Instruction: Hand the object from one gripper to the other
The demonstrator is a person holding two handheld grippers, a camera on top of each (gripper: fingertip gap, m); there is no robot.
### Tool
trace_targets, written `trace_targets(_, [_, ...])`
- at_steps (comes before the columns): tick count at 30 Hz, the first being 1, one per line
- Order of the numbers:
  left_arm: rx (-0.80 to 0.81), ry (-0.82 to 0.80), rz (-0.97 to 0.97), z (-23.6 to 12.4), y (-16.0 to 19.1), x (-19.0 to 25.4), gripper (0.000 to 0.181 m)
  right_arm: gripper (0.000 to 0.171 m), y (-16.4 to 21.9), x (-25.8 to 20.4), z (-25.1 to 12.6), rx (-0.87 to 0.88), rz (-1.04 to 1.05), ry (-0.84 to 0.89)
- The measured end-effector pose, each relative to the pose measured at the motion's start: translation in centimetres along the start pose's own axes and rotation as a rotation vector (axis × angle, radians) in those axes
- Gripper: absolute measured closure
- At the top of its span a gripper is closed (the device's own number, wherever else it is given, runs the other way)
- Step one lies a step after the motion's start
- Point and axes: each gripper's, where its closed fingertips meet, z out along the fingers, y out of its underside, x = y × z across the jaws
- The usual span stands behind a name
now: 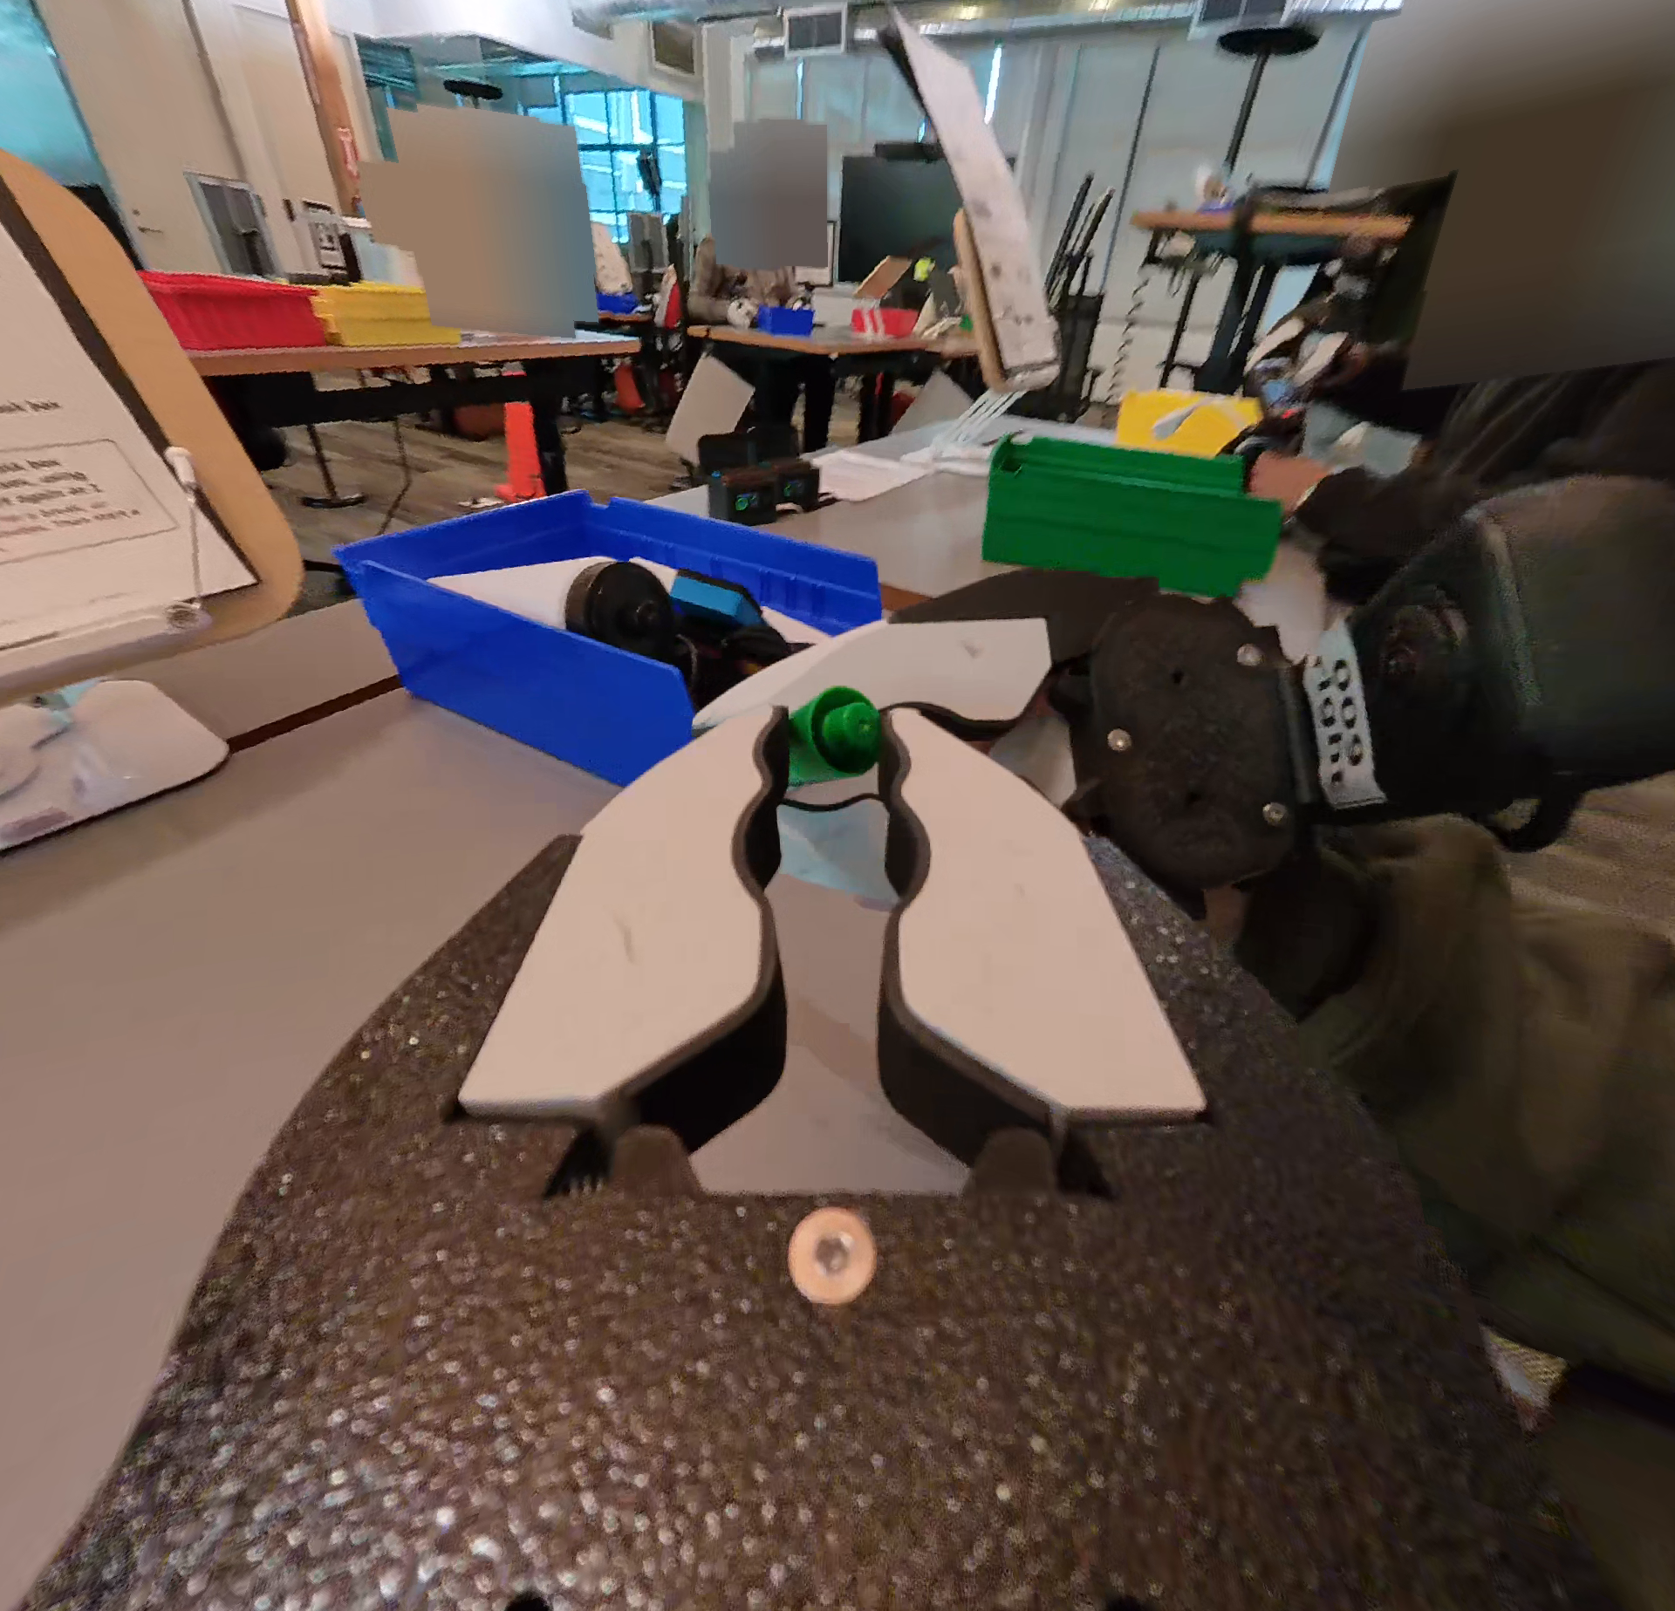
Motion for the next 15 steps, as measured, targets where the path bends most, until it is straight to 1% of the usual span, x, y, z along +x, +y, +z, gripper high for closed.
trace_targets(1, [0.014,0.022,-0.036,-0.2,-0.1,-0.1,0.163,0.153,-0.1,-0.1,0.0,0.015,0.000,-0.002])
trace_targets(5, [0.076,0.107,-0.173,-1.0,-0.8,-0.6,0.164,0.153,-0.8,-0.1,-0.3,0.060,-0.006,-0.010])
trace_targets(7, [0.083,0.117,-0.207,-1.3,-0.8,-1.1,0.165,0.153,-0.7,-0.1,-0.3,0.027,-0.023,-0.021])
trace_targets(8, [0.077,0.099,-0.198,-1.5,-0.7,-1.6,0.166,0.147,-0.5,-0.1,-0.2,0.002,-0.050,-0.014])
trace_targets(9, [0.072,0.075,-0.169,-1.6,-0.6,-1.9,0.165,0.150,-0.3,0.1,-0.2,-0.025,-0.083,0.002])
trace_targets(11, [0.053,0.036,-0.092,-1.5,-0.5,-1.8,0.150,0.152,0.2,0.3,0.0,-0.084,-0.122,0.028])
trace_targets(13, [0.003,0.019,-0.024,-1.0,0.0,-1.2,0.141,0.153,0.2,0.3,0.1,-0.092,-0.137,0.039])
trace_targets(14, [-0.024,-0.005,-0.001,-0.7,0.3,-1.1,0.138,0.153,0.2,0.3,0.1,-0.092,-0.145,0.041])
trace_targets(15, [-0.039,-0.041,0.015,-0.6,0.5,-1.4,0.139,0.153,0.1,0.2,0.1,-0.091,-0.158,0.038])
